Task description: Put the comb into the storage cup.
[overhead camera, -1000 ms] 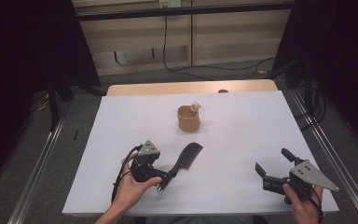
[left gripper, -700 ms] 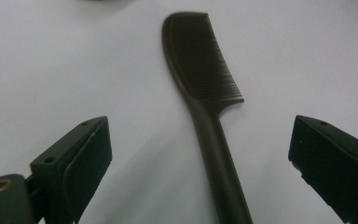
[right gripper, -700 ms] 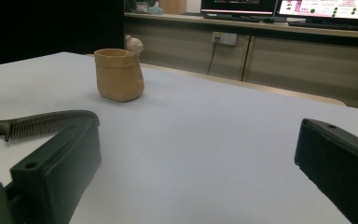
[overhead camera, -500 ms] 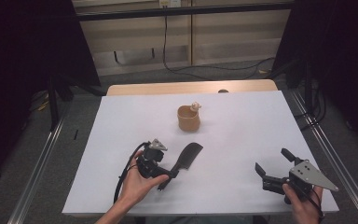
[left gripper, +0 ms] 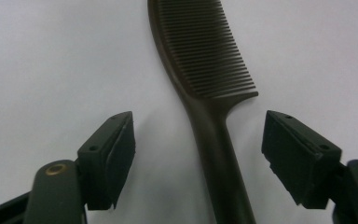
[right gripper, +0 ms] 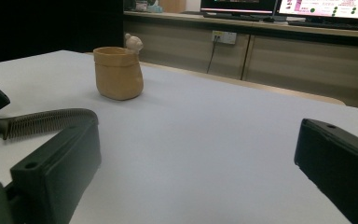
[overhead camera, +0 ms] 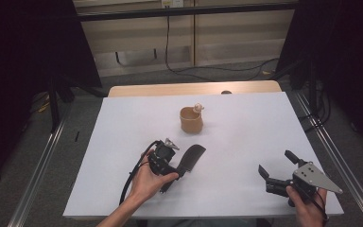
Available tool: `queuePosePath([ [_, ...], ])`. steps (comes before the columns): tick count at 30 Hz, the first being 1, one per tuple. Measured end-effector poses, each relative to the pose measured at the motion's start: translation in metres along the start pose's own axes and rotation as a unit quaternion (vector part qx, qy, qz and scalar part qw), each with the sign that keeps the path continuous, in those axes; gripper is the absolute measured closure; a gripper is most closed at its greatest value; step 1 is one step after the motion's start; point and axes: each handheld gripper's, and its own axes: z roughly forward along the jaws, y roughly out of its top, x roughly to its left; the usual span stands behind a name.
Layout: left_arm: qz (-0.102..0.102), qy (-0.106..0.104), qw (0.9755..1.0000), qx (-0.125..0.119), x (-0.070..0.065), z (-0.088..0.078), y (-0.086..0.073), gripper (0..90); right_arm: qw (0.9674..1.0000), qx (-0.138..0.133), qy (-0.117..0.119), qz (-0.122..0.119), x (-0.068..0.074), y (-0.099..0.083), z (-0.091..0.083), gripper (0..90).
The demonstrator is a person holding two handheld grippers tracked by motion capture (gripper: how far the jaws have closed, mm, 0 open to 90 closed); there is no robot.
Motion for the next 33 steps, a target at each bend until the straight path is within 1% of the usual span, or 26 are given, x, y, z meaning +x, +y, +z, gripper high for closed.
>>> queuePosePath([
  [1,-0.004,-0.007,0.9999,0.011,0.000,0.002,0.003,32.3,1.0000,-0.003,-0.001,-0.002,0.000,0.000,0.000,0.0],
  [2,-0.003,-0.007,0.9998,0.019,0.000,0.003,0.004,32.6,1.0000,-0.002,-0.002,-0.001,0.000,0.000,-0.001,0.0],
  [3,-0.003,-0.007,0.9998,0.019,0.000,0.003,0.004,35.1,1.0000,-0.002,-0.002,-0.001,0.000,0.000,-0.001,0.0],
  [4,-0.001,-0.004,0.9997,0.026,0.001,0.004,0.004,36.7,1.0000,-0.002,-0.001,-0.002,0.000,0.000,-0.001,0.0],
  [5,-0.003,-0.003,0.9996,0.027,0.000,0.005,0.004,36.6,1.0000,-0.003,0.000,-0.002,0.000,0.000,-0.001,0.0],
  [6,-0.006,-0.008,0.9995,0.029,0.001,0.006,0.004,36.6,1.0000,-0.003,0.000,-0.002,0.000,0.000,-0.001,0.0],
  [7,-0.007,-0.003,0.9995,0.031,0.001,0.007,0.003,36.7,1.0000,-0.002,0.001,-0.002,0.000,0.000,-0.001,0.0],
  [8,-0.002,-0.004,0.9996,0.028,0.000,0.006,0.004,39.2,1.0000,-0.002,0.001,-0.004,0.000,0.000,0.000,0.0],
  [10,0.002,-0.002,0.9996,0.028,0.000,0.005,0.004,39.9,1.0000,-0.001,0.002,-0.001,0.000,0.000,0.000,0.0],
  [11,0.003,-0.003,0.9994,0.033,-0.001,0.005,0.004,40.2,1.0000,-0.001,0.001,0.000,0.000,0.000,0.000,0.0],
  [13,0.004,-0.005,0.9993,0.037,-0.002,0.006,0.003,44.0,1.0000,-0.002,0.001,-0.001,0.000,0.000,0.000,0.0],
  [14,0.005,-0.007,0.9990,0.044,-0.002,0.007,0.003,47.4,1.0000,-0.003,0.002,-0.002,0.000,0.000,0.000,0.0],
  [15,0.003,-0.004,0.9990,0.045,-0.003,0.007,0.002,47.4,1.0000,-0.003,0.002,-0.002,0.000,0.000,0.000,0.0],
  [16,0.007,-0.008,0.9988,0.048,-0.003,0.007,0.002,47.4,1.0000,-0.003,0.003,-0.003,0.000,0.000,0.000,0.0],
  [18,0.008,-0.003,0.9987,0.050,-0.004,0.007,0.003,48.1,1.0000,-0.002,0.004,-0.003,0.000,0.000,0.000,0.0],
  [21,0.011,-0.006,0.9985,0.052,-0.005,0.008,0.004,48.2,1.0000,0.000,0.003,-0.002,0.000,0.000,0.000,0.0],
  [22,0.010,-0.003,0.9985,0.054,-0.006,0.008,0.004,48.2,1.0000,0.000,0.003,-0.002,0.000,0.000,0.000,0.0],
  [24,0.017,0.003,0.9978,0.064,-0.007,0.008,0.006,50.4,1.0000,-0.001,0.003,-0.002,0.000,0.000,0.000,0.0],
  [25,0.015,0.005,0.9980,0.062,-0.008,0.009,0.006,52.1,1.0000,0.000,0.002,-0.002,0.000,0.000,0.000,0.0],
  [26,0.020,0.005,0.9976,0.065,-0.008,0.009,0.007,52.2,1.0000,0.000,0.002,-0.002,0.000,0.000,0.000,0.0],
  [27,0.020,0.007,0.9977,0.064,-0.009,0.010,0.007,53.2,1.0000,0.000,0.003,-0.002,0.000,0.000,0.000,0.0],
  [28,0.026,0.016,0.9974,0.066,-0.012,0.010,0.007,52.6,1.0000,0.000,0.002,-0.002,0.001,0.000,0.000,0.0],
  [31,0.026,0.019,0.9974,0.064,-0.013,0.011,0.007,53.1,1.0000,0.000,0.004,-0.001,0.001,0.000,0.000,0.0],
  [33,0.025,0.017,0.9972,0.069,-0.012,0.010,0.007,53.7,1.0000,-0.001,0.003,-0.002,0.001,0.000,0.000,0.0],
])
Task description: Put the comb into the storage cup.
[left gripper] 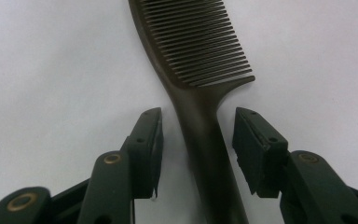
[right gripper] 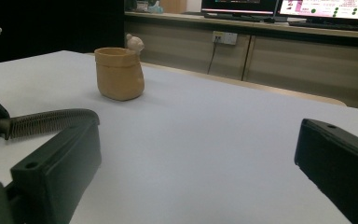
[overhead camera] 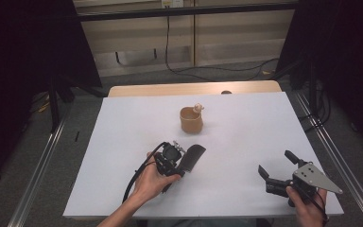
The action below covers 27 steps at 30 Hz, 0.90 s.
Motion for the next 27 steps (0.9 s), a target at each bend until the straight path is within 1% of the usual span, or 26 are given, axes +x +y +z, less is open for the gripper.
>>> queuePosePath([
  [1,-0.003,-0.001,1.0000,0.000,0.0002,0.0002,0.0001,53.9,1.0000,0.000,0.000,0.000,0.0000,0.0000,0.0001,0.0],
  [4,0.003,0.003,1.0000,0.000,-0.0009,0.0003,-0.0003,54.8,1.0000,0.001,-0.001,-0.002,-0.0001,-0.0001,0.0003,0.0],
  [5,0.005,0.004,1.0000,-0.004,-0.0014,0.0005,-0.0008,55.4,1.0000,0.001,0.000,-0.003,-0.0001,-0.0001,0.0003,0.0],
  [8,0.002,0.000,1.0000,0.000,-0.0008,0.0001,-0.0003,57.2,1.0000,0.003,0.001,-0.003,0.0000,-0.0002,0.0007,0.0],
  [11,-0.002,0.000,1.0000,-0.002,-0.0012,0.0004,-0.0004,58.1,1.0000,0.002,0.001,-0.003,0.0003,-0.0002,0.0008,0.0],
  [12,0.000,-0.001,1.0000,-0.001,-0.0011,0.0000,-0.0005,59.0,1.0000,0.002,0.001,-0.003,0.0002,-0.0003,0.0007,0.0],
  [13,-0.002,0.000,1.0000,-0.002,-0.0011,0.0001,-0.0006,61.8,1.0000,0.003,0.000,-0.002,0.0002,-0.0003,0.0006,0.0],
  [15,0.001,-0.002,1.0000,-0.004,-0.0008,0.0001,-0.0008,63.2,1.0000,0.004,0.001,-0.003,0.0001,-0.0003,0.0006,0.0],
  [16,-0.001,-0.002,1.0000,-0.004,-0.0008,0.0002,-0.0009,63.2,1.0000,0.004,0.001,-0.003,0.0001,-0.0003,0.0006,0.0],
  [17,-0.001,-0.002,1.0000,-0.004,-0.0007,0.0000,-0.0009,65.7,1.0000,0.003,0.002,-0.004,0.0003,-0.0005,0.0007,0.0],
  [18,-0.001,-0.003,1.0000,-0.002,-0.0005,-0.0003,-0.0006,65.7,1.0000,0.003,0.002,-0.004,0.0003,-0.0005,0.0007,0.0],
  [19,-0.001,-0.004,1.0000,-0.001,-0.0008,-0.0003,-0.0004,69.4,1.0000,0.003,0.003,-0.004,0.0003,-0.0005,0.0009,0.0],
  [27,-0.001,-0.002,1.0000,0.006,-0.0026,0.0002,0.0017,71.4,1.0000,0.003,0.003,-0.003,0.0005,-0.0004,0.0006,0.0],
])
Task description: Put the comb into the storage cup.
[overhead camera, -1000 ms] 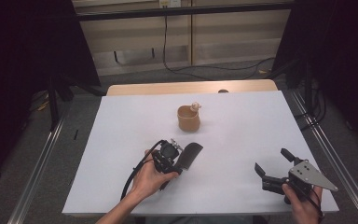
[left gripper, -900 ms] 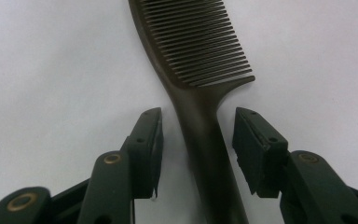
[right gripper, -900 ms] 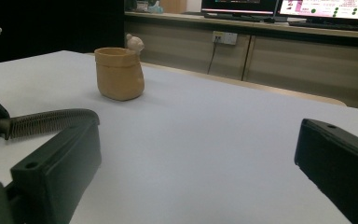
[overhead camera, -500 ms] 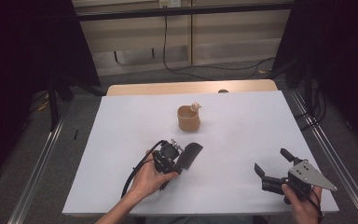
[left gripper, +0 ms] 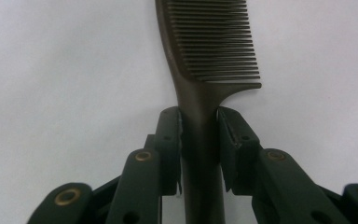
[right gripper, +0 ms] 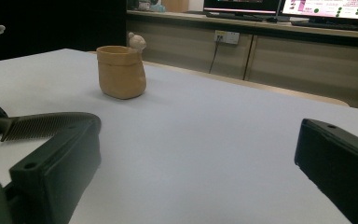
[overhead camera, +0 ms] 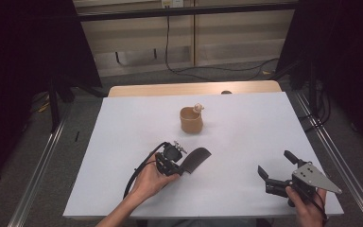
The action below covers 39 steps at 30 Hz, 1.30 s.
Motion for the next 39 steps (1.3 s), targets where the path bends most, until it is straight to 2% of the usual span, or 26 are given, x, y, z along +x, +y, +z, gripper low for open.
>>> queuePosePath([
  [7,-0.006,0.000,1.0000,0.004,0.000,0.000,0.001,72.6,1.0000,0.000,0.000,-0.002,0.000,0.000,0.000,0.0],
  [17,-0.026,-0.018,0.9995,-0.003,0.006,-0.001,0.000,72.9,1.0000,-0.001,0.000,-0.001,-0.001,0.000,0.000,0.0],
  [20,-0.038,-0.029,0.9988,-0.010,0.010,-0.002,-0.001,72.9,1.0000,0.000,0.000,0.000,-0.001,0.000,0.000,0.0],
  [22,-0.042,-0.029,0.9986,-0.013,0.012,-0.002,-0.001,72.9,1.0000,0.000,0.000,0.000,-0.001,0.000,0.000,0.0],
  [34,-0.072,-0.030,0.9954,-0.056,0.018,-0.014,-0.003,72.9,1.0000,-0.001,0.000,0.000,-0.001,0.000,0.000,0.0],
  [39,-0.067,-0.032,0.9939,-0.082,0.020,-0.020,-0.004,72.9,1.0000,0.000,0.000,0.000,-0.001,0.000,0.000,0.0],
])
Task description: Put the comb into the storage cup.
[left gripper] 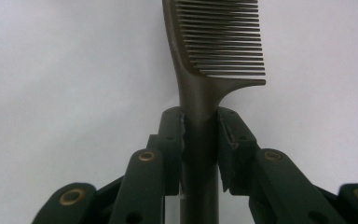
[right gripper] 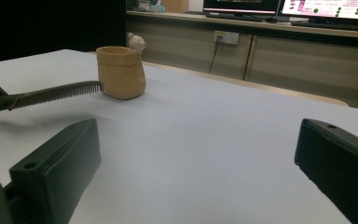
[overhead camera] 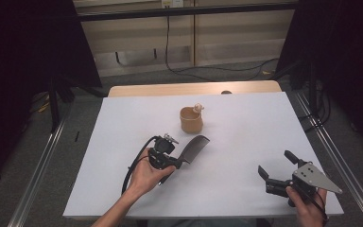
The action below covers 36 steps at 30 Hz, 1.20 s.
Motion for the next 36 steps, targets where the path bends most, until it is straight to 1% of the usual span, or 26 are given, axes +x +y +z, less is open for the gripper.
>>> queuePosePath([
  [2,0.008,0.003,1.0000,-0.003,0.001,-0.002,0.000,72.9,1.0000,0.000,0.000,0.000,0.000,0.000,0.000,0.0],
  [3,0.005,0.001,1.0000,-0.005,0.002,-0.002,0.000,72.9,1.0000,-0.001,0.001,0.001,0.000,0.000,0.000,0.0],
  [5,0.001,0.004,0.9998,-0.017,0.004,-0.004,-0.001,72.9,1.0000,-0.002,0.002,0.001,0.000,0.000,0.000,0.0],
  [7,-0.003,0.002,0.9991,-0.043,0.005,-0.010,0.000,72.9,1.0000,-0.002,0.002,0.002,0.000,0.000,0.000,0.0],
  [8,-0.003,0.002,0.9991,-0.043,0.005,-0.010,0.000,72.9,1.0000,-0.002,0.001,0.002,0.000,0.000,0.000,0.0],
  [9,-0.003,0.000,0.9980,-0.063,0.005,-0.015,0.000,72.9,1.0000,-0.002,0.000,0.002,0.000,0.000,0.000,0.0],
  [11,-0.004,-0.002,0.9978,-0.065,0.006,-0.017,0.000,72.9,1.0000,-0.002,0.000,0.002,0.000,0.000,0.000,0.0],
  [13,-0.006,-0.001,0.9970,-0.078,0.007,-0.020,0.000,72.9,1.0000,-0.002,0.002,0.002,0.000,0.000,0.000,0.0],
  [14,-0.008,-0.008,0.9963,-0.085,0.008,-0.022,-0.001,72.9,1.0000,-0.002,0.002,0.002,0.000,0.000,0.000,0.0],
  [15,-0.009,-0.002,0.9953,-0.096,0.009,-0.024,-0.001,72.9,1.0000,-0.002,0.002,0.003,0.000,0.000,0.000,0.0],
  [16,-0.009,-0.002,0.9953,-0.096,0.009,-0.024,-0.001,72.9,1.0000,-0.002,0.002,0.003,0.000,0.000,0.000,0.0],
  [19,-0.010,-0.006,0.9938,-0.111,0.011,-0.028,-0.001,72.9,1.0000,-0.002,0.002,0.003,0.000,0.000,0.000,0.0],
  [20,-0.010,-0.004,0.9928,-0.120,0.011,-0.029,-0.002,72.9,1.0000,-0.002,0.001,0.003,0.000,0.000,0.000,0.0],
  [21,-0.010,-0.004,0.9928,-0.120,0.011,-0.029,-0.002,72.9,1.0000,-0.002,0.001,0.003,0.000,0.000,0.000,0.0],
  [22,-0.008,-0.003,0.9910,-0.134,0.010,-0.029,-0.002,72.9,1.0000,-0.002,0.001,0.003,0.000,0.000,0.000,0.0],
  [23,-0.002,-0.002,0.9904,-0.139,0.010,-0.030,-0.002,72.9,1.0000,-0.002,0.001,0.003,0.000,0.000,0.000,0.0],
  [24,-0.002,-0.002,0.9904,-0.139,0.010,-0.030,-0.002,72.9,1.0000,-0.002,0.002,0.003,0.000,0.000,0.000,0.0],
  [25,0.007,-0.002,0.9873,-0.159,0.009,-0.032,-0.003,72.9,1.0000,-0.002,0.002,0.004,0.000,0.000,0.000,0.0],
  [26,0.010,0.002,0.9862,-0.165,0.008,-0.034,-0.003,72.9,1.0000,-0.003,0.003,0.003,0.000,0.000,-0.001,0.0],
  [27,0.010,0.002,0.9862,-0.165,0.008,-0.034,-0.003,72.9,1.0000,-0.003,0.003,0.003,0.000,0.000,-0.001,0.0],
  [28,0.015,0.001,0.9851,-0.171,0.008,-0.035,-0.003,72.9,1.0000,-0.003,0.002,0.003,0.000,0.000,-0.001,0.0],
  [29,0.016,0.003,0.9832,-0.182,0.007,-0.036,-0.004,72.9,1.0000,-0.003,0.002,0.003,0.000,0.000,-0.001,0.0],
  [31,0.018,0.007,0.9809,-0.193,0.006,-0.039,-0.005,72.9,1.0000,-0.003,0.002,0.003,0.000,0.000,-0.001,0.0],
  [32,0.023,0.008,0.9801,-0.197,0.007,-0.040,-0.005,72.9,1.0000,-0.003,0.002,0.003,0.000,0.000,-0.001,0.0],
  [34,0.031,0.010,0.9775,-0.208,0.006,-0.041,-0.005,72.9,1.0000,-0.003,0.002,0.003,0.000,0.000,-0.001,0.0],
  [36,0.039,0.010,0.9771,-0.209,0.006,-0.042,-0.005,72.9,1.0000,-0.003,0.002,0.004,0.000,0.000,-0.001,0.0],
])
